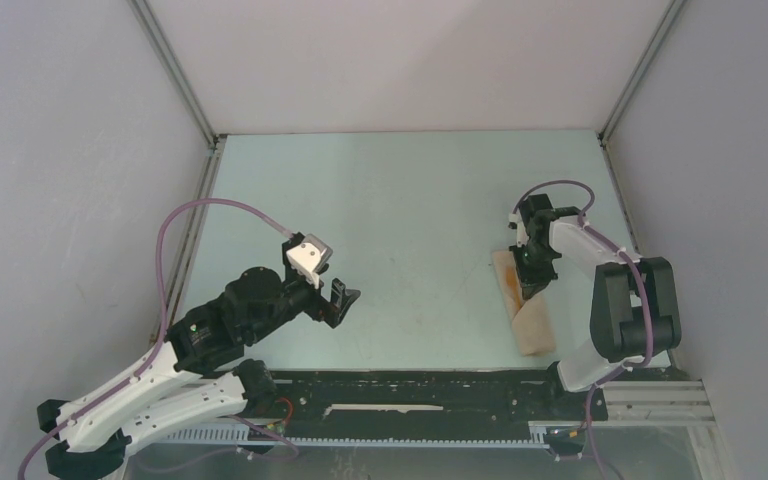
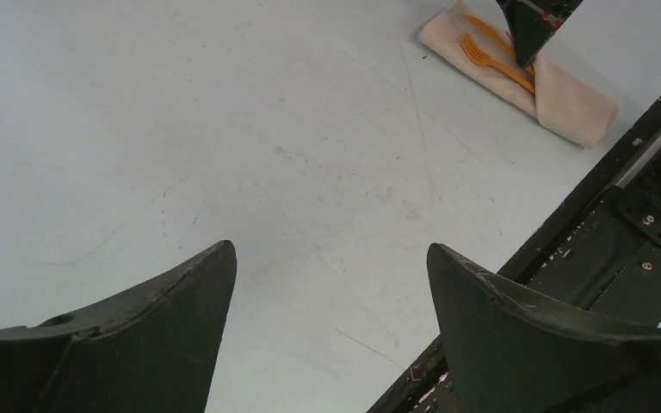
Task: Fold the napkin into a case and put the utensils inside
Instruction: Insert the knife into the folded napkin.
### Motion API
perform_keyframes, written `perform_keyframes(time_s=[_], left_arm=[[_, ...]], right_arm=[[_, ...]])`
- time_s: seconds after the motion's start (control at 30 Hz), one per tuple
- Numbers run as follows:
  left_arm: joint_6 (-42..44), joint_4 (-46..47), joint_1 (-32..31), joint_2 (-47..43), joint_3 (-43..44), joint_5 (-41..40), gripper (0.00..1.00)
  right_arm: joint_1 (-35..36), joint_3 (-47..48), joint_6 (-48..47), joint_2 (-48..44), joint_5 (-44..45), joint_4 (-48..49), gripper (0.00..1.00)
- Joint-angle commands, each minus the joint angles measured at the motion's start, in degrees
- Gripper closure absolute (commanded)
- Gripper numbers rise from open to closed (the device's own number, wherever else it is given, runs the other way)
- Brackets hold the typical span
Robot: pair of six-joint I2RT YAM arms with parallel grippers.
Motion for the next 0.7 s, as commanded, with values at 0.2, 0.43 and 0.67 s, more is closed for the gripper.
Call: perform_keyframes(time_s=[0.2,0.43,0.67], left_arm=[[0.02,1.19,-0.05,0.07,0.19,0.11,0.11],[0.08,1.14,-0.07,0.25,0.19,0.05,0.11],[0.10,1.14,-0.04,0.30,0.19,0.01,0.11]], right_arm=[[-0.43,1.52,1.80,2.27,2.24,-1.75,1.00],[-0.47,1.52,1.82,2.50,3.11,-1.79,1.00],[-0.27,1.54,1.82,2.30,4.09,-1.68,0.91]])
